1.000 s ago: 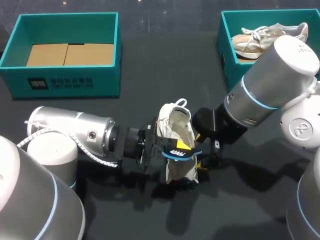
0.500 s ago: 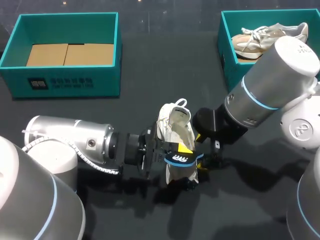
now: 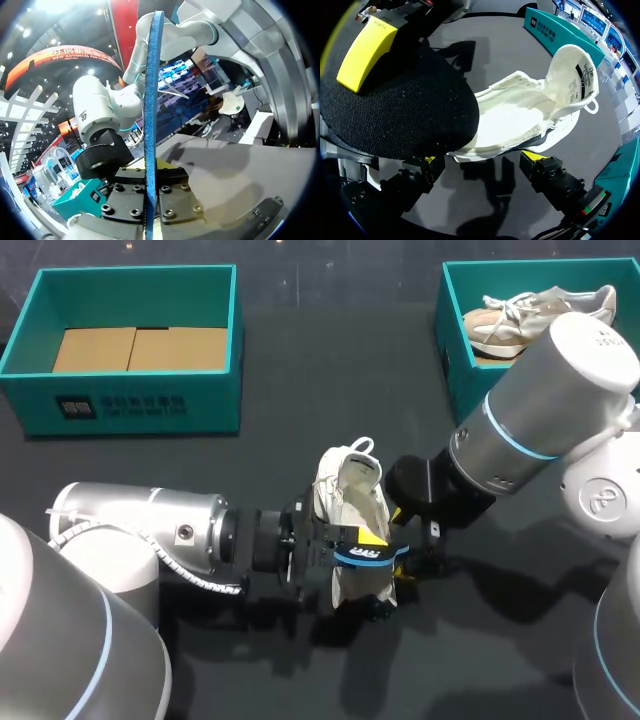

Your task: Take the shoe out of the shoebox, open the shoe tongue, remove and reinsert the insole, then place the shoe into the shoebox

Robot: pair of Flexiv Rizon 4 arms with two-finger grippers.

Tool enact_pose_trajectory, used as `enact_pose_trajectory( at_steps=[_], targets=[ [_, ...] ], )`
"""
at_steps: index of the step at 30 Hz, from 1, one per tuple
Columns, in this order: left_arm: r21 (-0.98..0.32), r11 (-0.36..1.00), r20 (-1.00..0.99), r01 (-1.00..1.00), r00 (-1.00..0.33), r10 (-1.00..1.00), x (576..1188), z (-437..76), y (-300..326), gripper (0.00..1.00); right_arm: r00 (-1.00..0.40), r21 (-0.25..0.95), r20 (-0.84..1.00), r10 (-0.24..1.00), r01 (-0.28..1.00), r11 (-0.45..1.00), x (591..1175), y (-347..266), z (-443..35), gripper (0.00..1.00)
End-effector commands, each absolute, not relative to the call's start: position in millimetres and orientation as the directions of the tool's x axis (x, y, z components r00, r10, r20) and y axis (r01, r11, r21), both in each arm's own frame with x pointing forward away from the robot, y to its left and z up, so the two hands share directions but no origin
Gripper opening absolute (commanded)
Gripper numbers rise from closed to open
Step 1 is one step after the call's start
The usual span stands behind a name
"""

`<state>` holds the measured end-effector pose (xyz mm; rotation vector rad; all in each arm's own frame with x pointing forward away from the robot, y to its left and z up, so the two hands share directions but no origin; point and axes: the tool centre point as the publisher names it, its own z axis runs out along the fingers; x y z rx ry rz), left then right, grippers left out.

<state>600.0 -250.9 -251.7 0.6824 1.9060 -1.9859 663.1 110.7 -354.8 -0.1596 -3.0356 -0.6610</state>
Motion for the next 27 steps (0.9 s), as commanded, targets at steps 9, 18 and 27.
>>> enact_pose_trajectory(
  at_steps=[9,18,27],
  targets=[
    [-0.846,-0.067,-0.533,0.529,-0.843,0.073,605,-257,-259,0.00,-0.994,0.414,0.049,0.095,0.107,0.904,662,111,-356,1.00],
    [-0.845,-0.059,-0.534,0.531,-0.844,0.056,609,-260,-260,0.00,-0.994,0.414,0.049,0.095,0.107,0.904,662,111,-356,1.00],
    [-0.840,-0.043,-0.542,0.540,-0.839,0.042,612,-264,-259,0.00,-0.994,0.414,0.049,0.095,0.107,0.904,662,111,-356,1.00]
  ],
)
